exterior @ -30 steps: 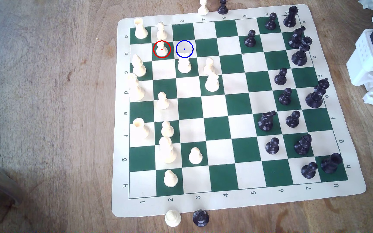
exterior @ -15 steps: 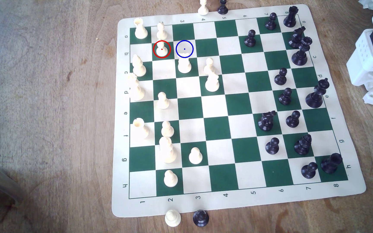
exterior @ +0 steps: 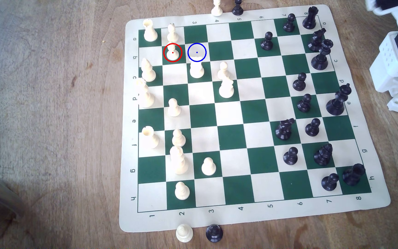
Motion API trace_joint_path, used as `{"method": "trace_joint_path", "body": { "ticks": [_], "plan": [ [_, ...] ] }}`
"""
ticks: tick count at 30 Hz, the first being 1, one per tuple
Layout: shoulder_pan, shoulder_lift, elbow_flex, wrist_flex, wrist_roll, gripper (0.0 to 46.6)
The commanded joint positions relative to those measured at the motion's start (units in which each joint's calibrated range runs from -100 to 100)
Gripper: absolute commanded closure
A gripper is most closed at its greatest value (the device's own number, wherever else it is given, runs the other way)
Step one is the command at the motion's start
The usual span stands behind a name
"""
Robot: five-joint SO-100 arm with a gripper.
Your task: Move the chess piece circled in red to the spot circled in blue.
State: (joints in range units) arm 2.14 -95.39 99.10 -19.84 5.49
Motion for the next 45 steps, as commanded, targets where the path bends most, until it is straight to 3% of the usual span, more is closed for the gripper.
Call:
{"method": "trace_joint_path", "body": {
  "ticks": [1, 4, 8, 12, 13, 20, 21, 22, 25, 31, 35, 45],
  "plan": [
    [4.31, -0.36, -4.99, 27.87, -2.78, 29.6],
    [7.83, 9.4, -18.41, 43.76, -6.2, 27.3],
    [10.81, 29.43, -35.0, 50.23, -7.67, 19.1],
    [11.35, 44.37, -49.96, 56.61, -8.01, 15.9],
    [11.12, 53.03, -58.75, 61.28, -7.81, 15.9],
    [9.16, 79.18, -85.13, 64.48, -8.45, 21.3],
    [9.16, 81.55, -87.67, 64.48, -8.5, 22.9],
    [9.09, 86.14, -92.3, 64.8, -8.5, 27.6],
    [9.09, 90.81, -95.74, 64.89, -8.11, 35.0],
    [9.32, 99.64, -101.09, 62.26, -8.21, 33.6],
    [9.79, 104.47, -104.35, 60.54, -8.16, 26.4],
    [11.43, 112.54, -108.07, 57.43, -7.67, 29.1]
  ]
}}
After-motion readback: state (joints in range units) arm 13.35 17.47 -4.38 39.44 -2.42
